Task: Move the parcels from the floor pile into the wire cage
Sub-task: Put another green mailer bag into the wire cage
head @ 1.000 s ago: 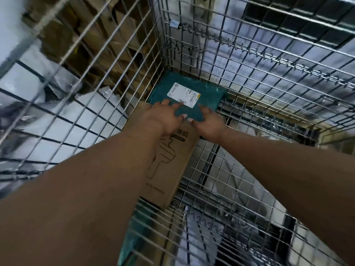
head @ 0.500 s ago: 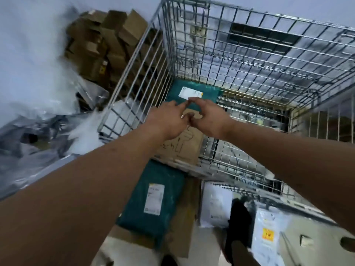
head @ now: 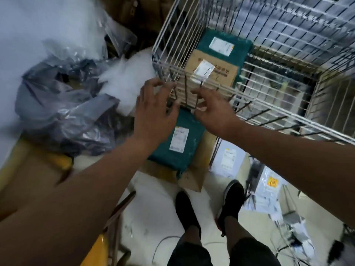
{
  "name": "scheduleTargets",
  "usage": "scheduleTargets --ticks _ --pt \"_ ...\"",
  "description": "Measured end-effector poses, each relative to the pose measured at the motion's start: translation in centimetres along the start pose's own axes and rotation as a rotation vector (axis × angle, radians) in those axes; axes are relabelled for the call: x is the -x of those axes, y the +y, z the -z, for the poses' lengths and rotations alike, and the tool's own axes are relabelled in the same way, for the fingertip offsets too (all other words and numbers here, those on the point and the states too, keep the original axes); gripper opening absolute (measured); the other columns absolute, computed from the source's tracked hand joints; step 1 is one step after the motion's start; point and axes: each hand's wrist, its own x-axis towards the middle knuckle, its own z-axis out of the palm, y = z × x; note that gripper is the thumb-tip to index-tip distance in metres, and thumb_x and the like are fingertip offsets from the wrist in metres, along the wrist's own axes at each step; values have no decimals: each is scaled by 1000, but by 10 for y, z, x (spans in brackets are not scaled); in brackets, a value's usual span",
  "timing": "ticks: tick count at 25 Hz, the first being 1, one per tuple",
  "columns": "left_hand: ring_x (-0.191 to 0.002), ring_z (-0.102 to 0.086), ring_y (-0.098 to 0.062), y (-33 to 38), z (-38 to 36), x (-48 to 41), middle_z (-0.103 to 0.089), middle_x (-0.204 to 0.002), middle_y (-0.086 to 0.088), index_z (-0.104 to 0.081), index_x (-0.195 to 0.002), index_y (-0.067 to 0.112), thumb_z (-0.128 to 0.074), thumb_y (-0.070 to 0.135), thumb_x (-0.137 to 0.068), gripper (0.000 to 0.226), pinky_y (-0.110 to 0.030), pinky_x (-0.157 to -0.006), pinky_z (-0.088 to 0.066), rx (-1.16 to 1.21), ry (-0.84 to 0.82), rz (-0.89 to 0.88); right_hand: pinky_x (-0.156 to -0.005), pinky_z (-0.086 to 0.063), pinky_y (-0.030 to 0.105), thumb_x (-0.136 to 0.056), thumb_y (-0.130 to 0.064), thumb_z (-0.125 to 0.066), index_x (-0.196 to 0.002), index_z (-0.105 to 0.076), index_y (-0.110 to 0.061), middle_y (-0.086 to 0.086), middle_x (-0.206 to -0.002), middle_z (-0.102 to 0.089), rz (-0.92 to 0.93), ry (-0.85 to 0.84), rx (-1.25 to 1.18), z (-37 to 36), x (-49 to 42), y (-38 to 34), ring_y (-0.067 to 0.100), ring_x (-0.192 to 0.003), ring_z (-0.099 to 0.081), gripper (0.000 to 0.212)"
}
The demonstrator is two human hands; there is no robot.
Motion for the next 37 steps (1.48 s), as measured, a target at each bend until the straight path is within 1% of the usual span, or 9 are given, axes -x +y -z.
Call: scheduleTargets --ticks 5,9,15,19,25,28,31,33,37 --pt "-130 -45 -38 -65 -66 83 -38 -144 -14 -44 -149 37 -56 60 -89 65 -53 -105 -45 -59 -263 321 -97 -49 41 -91 -24 -66 -151 -43 -22 14 -138 -49 -52 -115 116 -85 11 68 31 -113 -58 65" --pt "-151 -17 -39 -118 -133 119 -10 -167 -10 -11 -158 54 -63 72 -84 91 -58 -116 -29 -16 -549 564 -114 -38 43 -72 -56 -68 -161 -19 -27 18 -154 -37 -187 -233 264 -153 -17 141 39 -141 -34 106" --pt "-155 0 -42 -157 -225 132 14 -168 -10 2 -157 55 -80 70 -69 122 -58 -124 -16 149 -589 748 -123 -17 56 -49 -84 -63 -159 7 -40 9 -170 -3 -247 -260 418 -209 -81 224 44 -153 -4 138" --pt "-153 11 -47 -165 -267 150 21 -166 -13 15 -156 54 -84 68 -66 134 -61 -123 -14 186 -606 879 -123 -17 55 -61 -80 -75 -160 4 -41 9 -169 3 -230 -206 476 -224 -116 242 45 -152 -1 133" --pt "-152 -9 -46 -184 -284 158 0 -165 -14 16 -152 60 -83 73 -62 134 -62 -120 -26 137 -564 786 -124 -14 50 -60 -74 -81 -161 0 -38 13 -167 -3 -162 -179 515 -224 -127 244 47 -150 -4 134" --pt "-136 -42 -44 -187 -267 154 -29 -154 -19 10 -158 48 -72 80 -68 126 -55 -107 -44 -44 -607 726 -124 -14 53 -62 -66 -86 -161 -2 -39 5 -168 2 -112 -204 455 -222 -115 247 42 -152 0 133" --pt "-135 -50 -38 -189 -256 156 -46 -152 -13 2 -163 32 -70 75 -76 121 -50 -103 -47 -30 -698 807 -124 -16 55 -65 -64 -85 -161 -4 -38 4 -168 -5 -24 -232 431 -224 -103 255 37 -154 -1 129" --pt "-137 -47 -39 -186 -260 174 -42 -155 -16 1 -163 27 -70 76 -76 123 -50 -107 -45 39 -736 967 -122 -20 57 -67 -71 -78 -161 -2 -39 5 -166 -11 -26 -246 456 -225 -106 258 36 -152 -7 125" --pt "-144 -32 -48 -158 -282 219 -20 -166 -13 13 -160 35 -64 100 -42 154 -67 -99 -42 494 -550 1701 -122 -23 53 -68 -76 -75 -162 -3 -31 9 -167 -13 -80 -318 509 -222 -126 260 37 -152 -13 127"
